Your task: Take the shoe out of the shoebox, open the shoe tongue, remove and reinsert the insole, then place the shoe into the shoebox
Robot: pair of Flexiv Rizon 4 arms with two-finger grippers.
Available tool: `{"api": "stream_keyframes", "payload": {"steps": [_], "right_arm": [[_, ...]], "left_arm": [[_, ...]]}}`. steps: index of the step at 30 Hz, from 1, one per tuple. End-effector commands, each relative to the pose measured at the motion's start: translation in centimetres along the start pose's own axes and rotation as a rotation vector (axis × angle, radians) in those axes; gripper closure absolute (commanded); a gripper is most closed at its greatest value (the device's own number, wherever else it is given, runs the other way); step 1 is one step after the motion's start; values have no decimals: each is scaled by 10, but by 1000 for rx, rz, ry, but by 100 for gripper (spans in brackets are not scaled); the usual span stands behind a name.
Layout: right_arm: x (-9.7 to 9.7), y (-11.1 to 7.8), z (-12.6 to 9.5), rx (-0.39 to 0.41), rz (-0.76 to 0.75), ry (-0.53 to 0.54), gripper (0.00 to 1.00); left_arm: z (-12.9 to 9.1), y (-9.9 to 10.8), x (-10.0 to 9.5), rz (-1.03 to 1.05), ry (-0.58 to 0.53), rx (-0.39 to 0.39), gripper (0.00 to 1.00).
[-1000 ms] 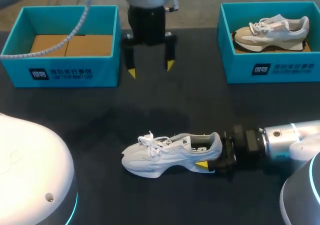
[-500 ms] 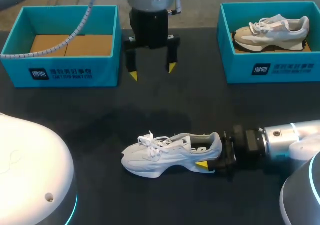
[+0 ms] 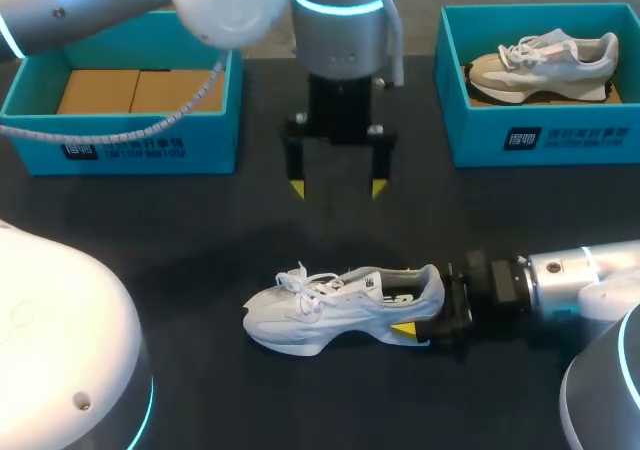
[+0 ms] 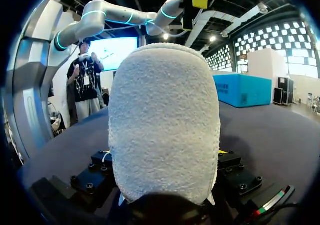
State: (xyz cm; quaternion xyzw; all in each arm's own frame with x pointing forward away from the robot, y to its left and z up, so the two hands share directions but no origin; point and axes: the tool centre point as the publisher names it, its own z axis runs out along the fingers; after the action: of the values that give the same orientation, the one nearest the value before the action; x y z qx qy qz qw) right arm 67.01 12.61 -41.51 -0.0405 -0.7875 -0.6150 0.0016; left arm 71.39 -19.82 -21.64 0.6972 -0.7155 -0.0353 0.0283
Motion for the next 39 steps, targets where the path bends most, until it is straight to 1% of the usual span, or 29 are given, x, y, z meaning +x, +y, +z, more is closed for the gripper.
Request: {"api": "stream_keyframes", "payload": {"steps": [1,7,8,10,12,15,18,27,39], "right_arm": [[-1,-2,1,2,0,-2,100],[-1,-2,1,2,0,-2,100],[-1,-2,1,2,0,-2,100],[-1,-2,1,2,0,-2,100],[-1,-2,1,2,0,-2,100],[-1,-2,1,2,0,-2,100],[-1,-2,1,2,0,-2,100],[-1,-2,1,2,0,-2,100],[-1,-2,1,2,0,-2,100]], "left_arm": [[18,4,19,41,-24,-17,0],[44,16,33,87,-44,-56,0],[49,19,36,87,-53,-46,0],[59,24,40,93,-67,-68,0],[68,27,43,96,-77,-73,0],[77,29,48,94,-92,-106,0],[84,33,50,88,-112,-115,0],[101,40,47,50,-173,-156,0],[125,44,37,8,-250,-205,0]]}}
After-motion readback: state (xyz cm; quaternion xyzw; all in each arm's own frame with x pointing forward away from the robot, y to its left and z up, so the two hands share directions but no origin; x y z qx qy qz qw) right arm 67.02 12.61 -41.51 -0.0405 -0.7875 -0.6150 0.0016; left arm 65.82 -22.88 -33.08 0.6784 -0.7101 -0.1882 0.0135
